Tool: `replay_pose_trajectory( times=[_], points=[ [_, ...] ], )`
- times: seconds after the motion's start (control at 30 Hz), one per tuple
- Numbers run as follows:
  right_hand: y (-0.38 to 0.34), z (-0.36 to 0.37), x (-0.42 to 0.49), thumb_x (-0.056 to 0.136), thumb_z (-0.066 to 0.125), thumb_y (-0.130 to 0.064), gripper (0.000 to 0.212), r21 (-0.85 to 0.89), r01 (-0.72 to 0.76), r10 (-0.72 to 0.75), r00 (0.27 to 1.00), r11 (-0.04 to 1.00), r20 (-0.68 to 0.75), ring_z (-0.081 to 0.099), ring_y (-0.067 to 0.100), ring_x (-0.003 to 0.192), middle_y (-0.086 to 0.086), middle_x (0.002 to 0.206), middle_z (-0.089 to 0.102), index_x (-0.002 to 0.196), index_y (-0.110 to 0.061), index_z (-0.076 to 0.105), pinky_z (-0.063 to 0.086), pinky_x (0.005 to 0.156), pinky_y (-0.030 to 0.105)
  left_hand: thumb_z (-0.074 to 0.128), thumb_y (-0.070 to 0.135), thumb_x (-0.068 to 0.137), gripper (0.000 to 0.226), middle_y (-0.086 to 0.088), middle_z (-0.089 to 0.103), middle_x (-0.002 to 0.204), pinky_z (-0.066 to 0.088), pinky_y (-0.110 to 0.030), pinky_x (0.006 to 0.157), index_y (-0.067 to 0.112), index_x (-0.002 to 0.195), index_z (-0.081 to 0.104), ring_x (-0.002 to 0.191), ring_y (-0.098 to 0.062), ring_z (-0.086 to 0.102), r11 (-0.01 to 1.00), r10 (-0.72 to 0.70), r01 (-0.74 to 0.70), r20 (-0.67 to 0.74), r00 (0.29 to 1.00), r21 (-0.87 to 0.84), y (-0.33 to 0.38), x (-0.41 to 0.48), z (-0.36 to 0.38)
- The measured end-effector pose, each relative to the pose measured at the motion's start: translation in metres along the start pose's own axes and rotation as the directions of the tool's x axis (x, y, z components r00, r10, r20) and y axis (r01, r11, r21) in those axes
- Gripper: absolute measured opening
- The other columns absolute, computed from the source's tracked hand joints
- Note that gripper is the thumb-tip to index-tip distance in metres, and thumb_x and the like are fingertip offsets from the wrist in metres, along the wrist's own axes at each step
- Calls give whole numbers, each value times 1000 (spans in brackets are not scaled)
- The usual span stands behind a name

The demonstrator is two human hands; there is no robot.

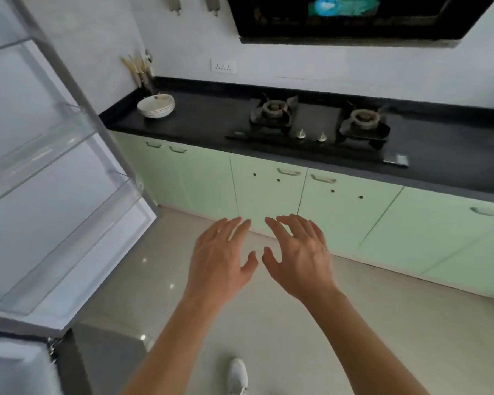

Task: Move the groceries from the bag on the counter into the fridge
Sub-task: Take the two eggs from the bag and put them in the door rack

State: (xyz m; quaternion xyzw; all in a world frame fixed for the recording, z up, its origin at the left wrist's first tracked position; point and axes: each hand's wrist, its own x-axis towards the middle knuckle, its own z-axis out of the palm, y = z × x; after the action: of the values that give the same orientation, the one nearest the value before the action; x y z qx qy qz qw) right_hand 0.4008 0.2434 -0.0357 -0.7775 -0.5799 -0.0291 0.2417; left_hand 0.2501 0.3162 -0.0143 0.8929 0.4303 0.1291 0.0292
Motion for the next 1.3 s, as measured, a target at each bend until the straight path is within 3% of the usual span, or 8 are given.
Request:
replay_pose_trajectory(
  times=[0.2,0.57,0.93,1.3],
  points=[
    [51,-29,-23,83,62,-40,52,-109,-216,209,976,970,-67,55,26,124,2,128,64,132,-22,58,43,106,47,57,45,89,62,5,48,148,36,-37,113,25,146,42,139,-19,41,974,220,-217,51,974,-72,54,35,18],
    [65,-47,-44,86,62,-43,53,-221,-536,502,843,815,-194,54,25,126,2,131,62,135,-23,56,44,106,45,53,46,92,62,4,44,151,33,-39,115,25,148,37,141,-19,37,817,568,-544,101,817,-192,94,84,43],
    [74,-62,-105,85,61,-44,54,-213,-784,728,621,583,-290,54,25,126,0,133,62,134,-25,55,44,106,43,42,47,87,62,3,51,145,37,-40,110,25,144,43,136,-21,42,627,769,-707,113,629,-327,148,80,66],
    [150,-90,-147,86,61,-45,54,-157,-865,789,499,476,-359,49,26,132,2,136,59,136,-25,54,41,108,44,52,43,86,57,1,56,140,43,-41,104,21,139,50,131,-22,47,501,862,-806,101,496,-314,253,77,90]
  ],
)
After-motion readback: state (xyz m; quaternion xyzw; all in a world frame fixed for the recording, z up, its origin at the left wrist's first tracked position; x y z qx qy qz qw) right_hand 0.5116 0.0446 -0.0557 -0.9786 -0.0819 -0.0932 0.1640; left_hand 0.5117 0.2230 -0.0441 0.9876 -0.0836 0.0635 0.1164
